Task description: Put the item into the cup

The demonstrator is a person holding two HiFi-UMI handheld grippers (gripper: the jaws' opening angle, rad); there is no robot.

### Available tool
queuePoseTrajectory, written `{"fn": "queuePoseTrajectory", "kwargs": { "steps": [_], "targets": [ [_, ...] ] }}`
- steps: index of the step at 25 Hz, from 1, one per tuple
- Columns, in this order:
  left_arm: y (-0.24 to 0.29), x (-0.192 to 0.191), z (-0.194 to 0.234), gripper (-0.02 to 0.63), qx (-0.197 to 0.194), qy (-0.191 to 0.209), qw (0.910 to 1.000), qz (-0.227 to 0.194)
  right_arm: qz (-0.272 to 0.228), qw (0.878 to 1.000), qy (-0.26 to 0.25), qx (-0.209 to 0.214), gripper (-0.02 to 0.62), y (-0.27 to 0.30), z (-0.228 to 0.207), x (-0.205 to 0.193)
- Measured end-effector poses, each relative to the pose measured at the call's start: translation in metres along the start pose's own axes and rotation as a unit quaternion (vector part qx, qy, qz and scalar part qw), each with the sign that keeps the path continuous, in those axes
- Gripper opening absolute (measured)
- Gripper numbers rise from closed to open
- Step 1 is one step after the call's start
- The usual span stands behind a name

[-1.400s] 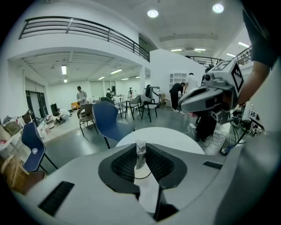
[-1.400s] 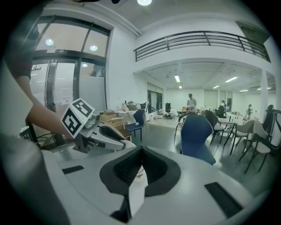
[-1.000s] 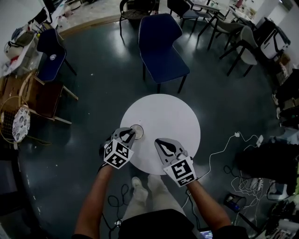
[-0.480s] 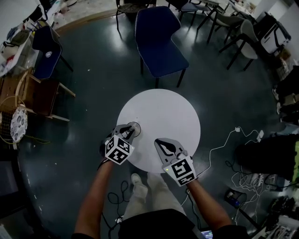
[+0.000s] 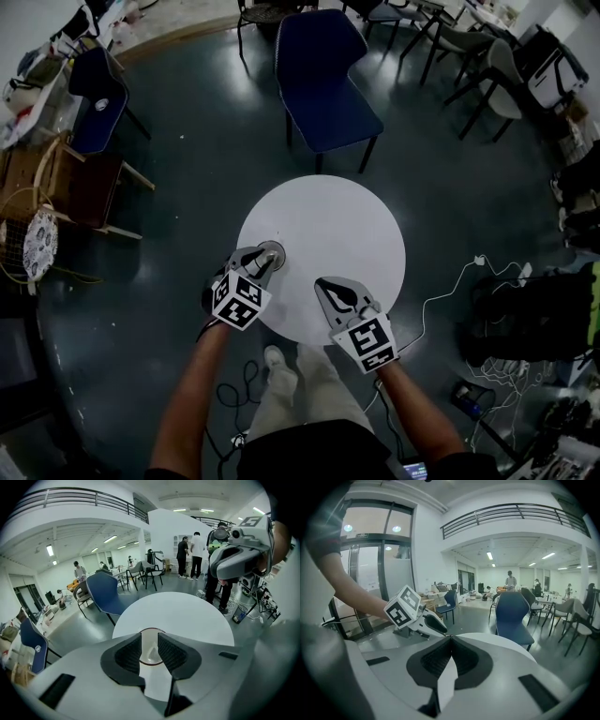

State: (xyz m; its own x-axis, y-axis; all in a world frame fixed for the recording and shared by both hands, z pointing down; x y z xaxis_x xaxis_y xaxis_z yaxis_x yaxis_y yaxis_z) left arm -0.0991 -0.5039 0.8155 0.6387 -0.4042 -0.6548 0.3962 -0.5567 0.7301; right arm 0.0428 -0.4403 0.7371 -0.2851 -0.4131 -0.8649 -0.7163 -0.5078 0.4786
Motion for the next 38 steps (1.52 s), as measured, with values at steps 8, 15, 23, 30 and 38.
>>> {"fn": "queuePoseTrajectory", "kwargs": {
  "steps": [8,15,23,30,38],
  "targets": [
    [-0.034,0.015,0.001,0.107,0.005,-0.008,0.9997,-0.022,-0.015,1.000,-0.006,-0.003,0.016,-0.010,0.011,0.016],
    [-0.074,0.035,0.000,0.072,0.020,-0.015,0.9985,-0.050,-0.030,0.999,-0.013,-0.010,0.015,-0.028,0.020,0.042],
    [-0.128,0.057,-0.005,0.038,0.033,-0.014,0.9958,-0.084,-0.061,0.998,-0.027,-0.017,0.016,-0.050,0.038,0.083],
    [-0.176,0.065,-0.004,0.021,0.051,-0.030,0.9915,-0.116,-0.073,0.996,-0.046,-0.023,0.016,-0.066,0.061,0.109],
    [-0.233,0.072,-0.006,0.015,0.064,-0.073,0.9830,-0.156,-0.095,0.994,-0.038,-0.027,0.015,-0.085,0.086,0.137]
  ]
}}
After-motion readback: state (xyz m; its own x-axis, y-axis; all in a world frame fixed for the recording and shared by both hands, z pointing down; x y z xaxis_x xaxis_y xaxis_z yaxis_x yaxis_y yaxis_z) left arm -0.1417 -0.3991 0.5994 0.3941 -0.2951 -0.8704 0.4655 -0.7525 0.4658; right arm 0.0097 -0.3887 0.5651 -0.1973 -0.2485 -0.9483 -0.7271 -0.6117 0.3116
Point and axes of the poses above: the fingertips, and each gripper's own axes: y forward along the fingers, z to its left, x out of its top, the point moved 5 cm from there along -y, backward along the fingers, and after that the axes turned 7 degrees about x, right-handed, at the moved point
